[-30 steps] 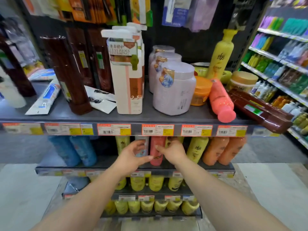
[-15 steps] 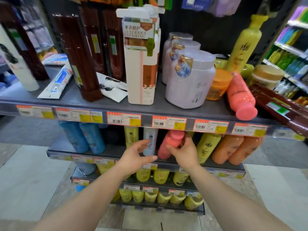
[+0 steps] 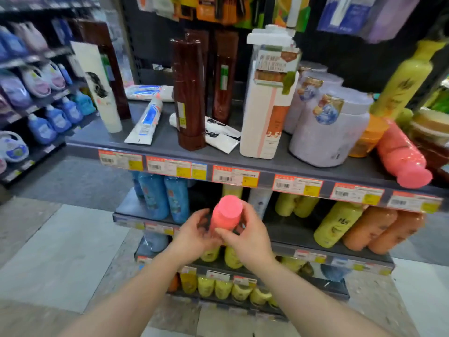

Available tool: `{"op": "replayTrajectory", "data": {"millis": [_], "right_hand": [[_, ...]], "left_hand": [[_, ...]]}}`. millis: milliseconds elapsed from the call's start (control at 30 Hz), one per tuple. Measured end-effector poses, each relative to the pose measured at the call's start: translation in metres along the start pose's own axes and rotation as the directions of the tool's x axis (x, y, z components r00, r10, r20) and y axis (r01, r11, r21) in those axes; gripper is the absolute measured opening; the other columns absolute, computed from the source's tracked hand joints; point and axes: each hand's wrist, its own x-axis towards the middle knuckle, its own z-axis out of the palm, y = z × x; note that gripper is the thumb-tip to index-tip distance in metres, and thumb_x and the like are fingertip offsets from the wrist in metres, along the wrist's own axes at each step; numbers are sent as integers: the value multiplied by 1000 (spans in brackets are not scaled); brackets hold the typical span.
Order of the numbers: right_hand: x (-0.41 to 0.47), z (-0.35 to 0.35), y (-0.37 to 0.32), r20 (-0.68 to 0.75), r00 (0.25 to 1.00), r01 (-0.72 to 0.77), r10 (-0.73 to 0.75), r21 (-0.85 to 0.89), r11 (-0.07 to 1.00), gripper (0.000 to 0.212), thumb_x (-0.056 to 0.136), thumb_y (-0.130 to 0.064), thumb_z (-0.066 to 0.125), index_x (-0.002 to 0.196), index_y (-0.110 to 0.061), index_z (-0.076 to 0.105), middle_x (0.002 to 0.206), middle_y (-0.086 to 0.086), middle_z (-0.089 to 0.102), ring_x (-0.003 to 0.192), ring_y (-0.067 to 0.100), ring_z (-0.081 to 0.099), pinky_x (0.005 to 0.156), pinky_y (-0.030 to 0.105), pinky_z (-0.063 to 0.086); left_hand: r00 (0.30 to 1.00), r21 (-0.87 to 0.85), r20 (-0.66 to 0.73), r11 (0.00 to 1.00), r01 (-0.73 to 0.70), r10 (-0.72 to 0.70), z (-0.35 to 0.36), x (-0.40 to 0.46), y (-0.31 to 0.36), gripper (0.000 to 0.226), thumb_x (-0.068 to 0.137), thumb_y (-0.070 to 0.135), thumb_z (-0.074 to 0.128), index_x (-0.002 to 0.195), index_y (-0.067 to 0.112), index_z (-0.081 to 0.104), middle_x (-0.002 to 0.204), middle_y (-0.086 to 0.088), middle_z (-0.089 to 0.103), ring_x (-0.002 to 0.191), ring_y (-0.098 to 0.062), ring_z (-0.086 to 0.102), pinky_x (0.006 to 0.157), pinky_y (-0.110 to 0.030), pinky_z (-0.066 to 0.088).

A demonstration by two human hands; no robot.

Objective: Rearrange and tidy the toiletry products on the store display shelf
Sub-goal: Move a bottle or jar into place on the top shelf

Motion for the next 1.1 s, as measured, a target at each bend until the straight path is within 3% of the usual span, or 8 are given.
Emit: {"op": "replayTrajectory", "data": {"millis": [100,200,300,367,467,667,767,1100], "right_hand": [[18,34,1,7,1000,-9,9,15,1000,70,68,-18,82,113,-53,43,109,-34,55,108,-9,55,96,23,47],[34,58,7,-19,999,-39,39,24,999,70,70,-19,81,118,-50,41,116,-22,57,114,6,56,101,36,46],[48,74,13,-82,994,-72,73,11,997,65,70,-24,81,110,-56,42,107,-30,55,108,6,58,96,31,47],[55,82,14,-106,992,-79,74,-40,996,59,71,-27,82,112,-48,45,101,-31,54,103,6,58,88,26,45],[66,90,13,-136,986,-103,93,-67,992,51,72,-30,81,115,-28,53,99,-18,59,98,10,60,80,23,41],[97,99,2,-150,971,-222,186,-280,934,50,77,-50,72,109,-14,59,89,4,66,81,24,62,63,24,32],[104,100,2,-156,953,-293,258,-267,918,47,78,-50,71,100,-10,61,87,8,65,84,29,63,62,25,31],[101,100,-6,-126,968,-244,217,-266,933,54,77,-55,71,112,-16,56,100,5,67,89,27,63,69,28,42]], "left_hand": [[994,49,-98,997,55,-50,-42,-7,-17,93,65,18,87,143,19,36,134,-5,48,121,-18,51,92,-26,46],[990,57,-118,994,88,-81,-76,-14,-34,86,68,17,86,139,27,39,136,-3,48,119,-16,50,93,-31,46],[982,25,-142,992,127,-122,-100,-18,-45,84,68,13,85,138,25,41,135,-5,50,115,-14,51,92,-30,46],[979,9,-147,990,144,-141,-110,-18,-49,84,68,12,85,139,23,42,134,-7,51,114,-16,51,95,-32,46],[979,5,-137,988,153,-151,-118,-16,-52,86,68,14,85,141,23,41,134,-6,50,116,-18,51,98,-37,46],[980,23,-118,986,162,-158,-121,-10,-57,86,69,17,85,142,25,40,138,-4,51,121,-19,51,100,-40,46],[980,37,-116,985,168,-163,-119,-8,-57,85,69,19,85,141,28,40,138,-2,51,121,-18,51,94,-33,47],[974,39,-107,978,203,-198,-115,-6,-61,85,69,21,85,140,30,39,139,0,50,122,-16,50,88,-29,48]]}}
